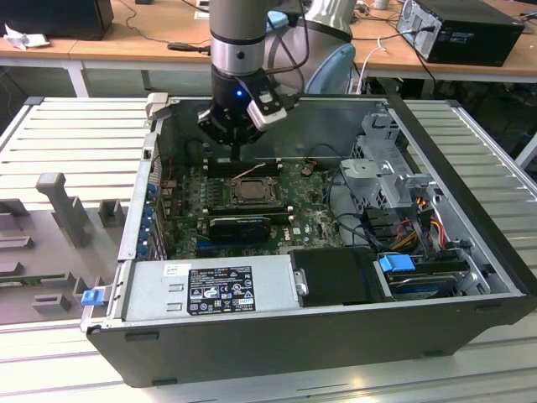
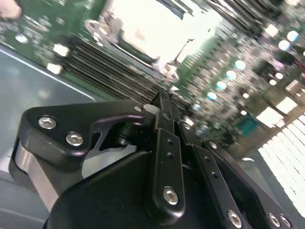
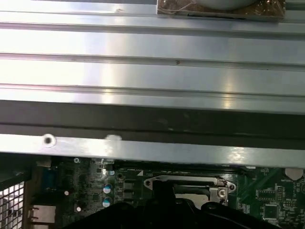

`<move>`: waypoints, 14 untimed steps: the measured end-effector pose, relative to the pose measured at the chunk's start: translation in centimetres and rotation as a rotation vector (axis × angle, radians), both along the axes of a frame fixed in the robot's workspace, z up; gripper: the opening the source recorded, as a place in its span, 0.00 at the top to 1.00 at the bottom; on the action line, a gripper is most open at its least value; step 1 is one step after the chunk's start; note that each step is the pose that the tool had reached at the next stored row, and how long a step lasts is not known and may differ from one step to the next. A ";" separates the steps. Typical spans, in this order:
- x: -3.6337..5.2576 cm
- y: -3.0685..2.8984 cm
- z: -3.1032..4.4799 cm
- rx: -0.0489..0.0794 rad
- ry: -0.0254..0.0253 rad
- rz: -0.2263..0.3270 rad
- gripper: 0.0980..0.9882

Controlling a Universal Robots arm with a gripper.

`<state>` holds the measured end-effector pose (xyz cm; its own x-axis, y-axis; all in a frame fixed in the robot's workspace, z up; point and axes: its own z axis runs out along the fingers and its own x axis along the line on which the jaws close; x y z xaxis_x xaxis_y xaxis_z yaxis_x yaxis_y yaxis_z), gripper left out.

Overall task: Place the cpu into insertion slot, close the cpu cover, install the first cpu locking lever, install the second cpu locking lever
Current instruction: 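Install the first cpu locking lever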

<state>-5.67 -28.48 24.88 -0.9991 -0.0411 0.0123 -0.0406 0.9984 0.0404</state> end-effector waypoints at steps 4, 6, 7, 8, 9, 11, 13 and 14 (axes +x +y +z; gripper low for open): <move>1.76 -0.01 -0.21 0.026 0.0016 0.002 0.99; 1.78 -0.08 -0.22 0.053 0.0017 0.004 0.99; 1.78 -0.22 -0.24 0.059 -0.0006 0.008 0.99; 1.78 -0.25 -0.34 0.060 -0.0044 0.011 0.99; 1.78 -0.26 -0.42 0.060 -0.0049 0.013 0.99; 1.86 -0.26 -0.88 0.059 -0.0050 0.020 0.99; 2.01 -0.26 -1.28 0.059 -0.0047 0.026 0.99; 2.19 -0.26 -1.56 0.059 -0.0046 0.029 0.99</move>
<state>-3.48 -28.74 23.32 -0.9975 -0.0709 0.0043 -0.0702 0.9926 0.0994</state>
